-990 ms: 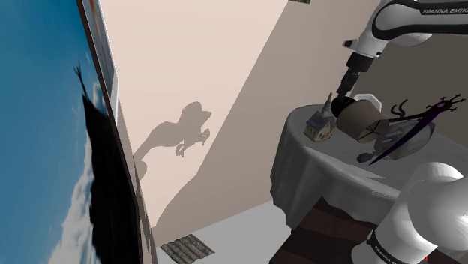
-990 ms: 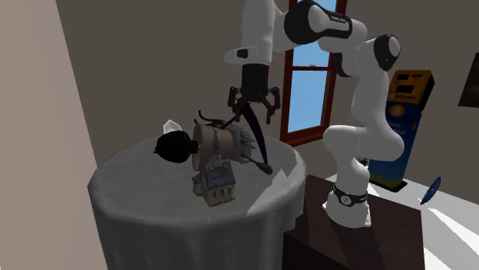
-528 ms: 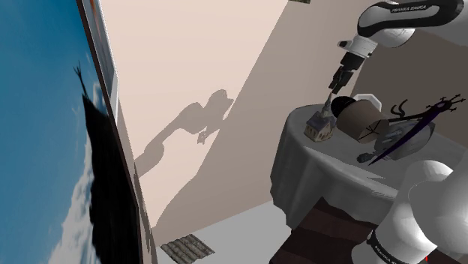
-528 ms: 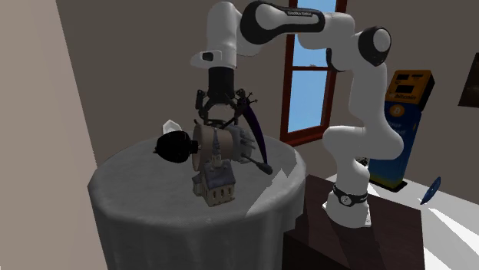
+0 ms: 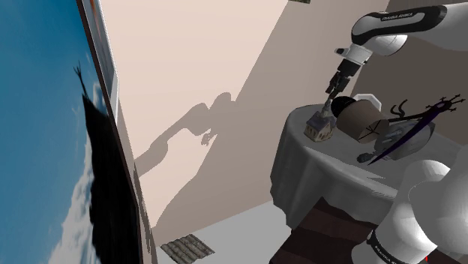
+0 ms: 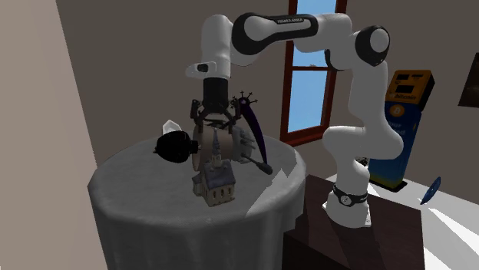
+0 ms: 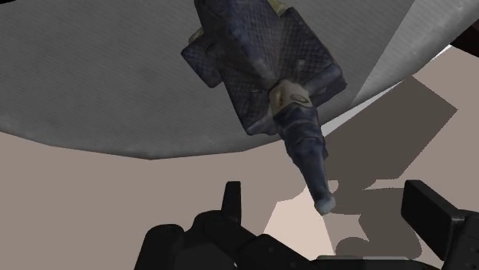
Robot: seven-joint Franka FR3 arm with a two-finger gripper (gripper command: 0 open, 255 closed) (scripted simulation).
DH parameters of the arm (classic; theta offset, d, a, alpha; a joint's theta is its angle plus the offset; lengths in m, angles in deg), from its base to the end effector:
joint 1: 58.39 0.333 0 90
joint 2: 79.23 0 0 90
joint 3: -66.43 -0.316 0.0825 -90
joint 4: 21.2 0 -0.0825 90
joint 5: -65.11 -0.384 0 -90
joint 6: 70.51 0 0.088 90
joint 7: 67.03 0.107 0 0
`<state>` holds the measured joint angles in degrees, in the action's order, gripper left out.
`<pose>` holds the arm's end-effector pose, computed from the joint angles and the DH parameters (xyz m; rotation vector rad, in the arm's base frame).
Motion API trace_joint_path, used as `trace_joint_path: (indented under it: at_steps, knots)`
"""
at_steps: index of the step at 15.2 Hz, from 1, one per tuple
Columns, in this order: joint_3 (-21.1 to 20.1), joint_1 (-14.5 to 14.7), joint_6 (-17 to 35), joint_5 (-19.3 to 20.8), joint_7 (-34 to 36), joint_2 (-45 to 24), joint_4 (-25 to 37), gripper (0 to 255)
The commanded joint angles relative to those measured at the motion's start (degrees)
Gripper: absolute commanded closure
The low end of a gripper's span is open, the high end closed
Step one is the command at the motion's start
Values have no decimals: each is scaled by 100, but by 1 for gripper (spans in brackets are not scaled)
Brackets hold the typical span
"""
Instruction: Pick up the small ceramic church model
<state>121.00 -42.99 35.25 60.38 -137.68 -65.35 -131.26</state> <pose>0.3880 -0.3552 0.5553 -2.9001 -0.7979 -0.3985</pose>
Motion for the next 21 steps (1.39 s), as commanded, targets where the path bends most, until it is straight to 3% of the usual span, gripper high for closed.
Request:
trace_joint_path:
  at_steps: [1,2,3,12,21]
  knots:
    - [42,10,116,-37,-55,-43,-91,0]
    - [42,9,116,-36,-55,-43,-91,0]
    - [31,8,128,-29,-44,-32,-108,255]
    - [42,9,116,-37,-55,-44,-91,255]
    - [14,49,-559,-61,62,-91,627,255]
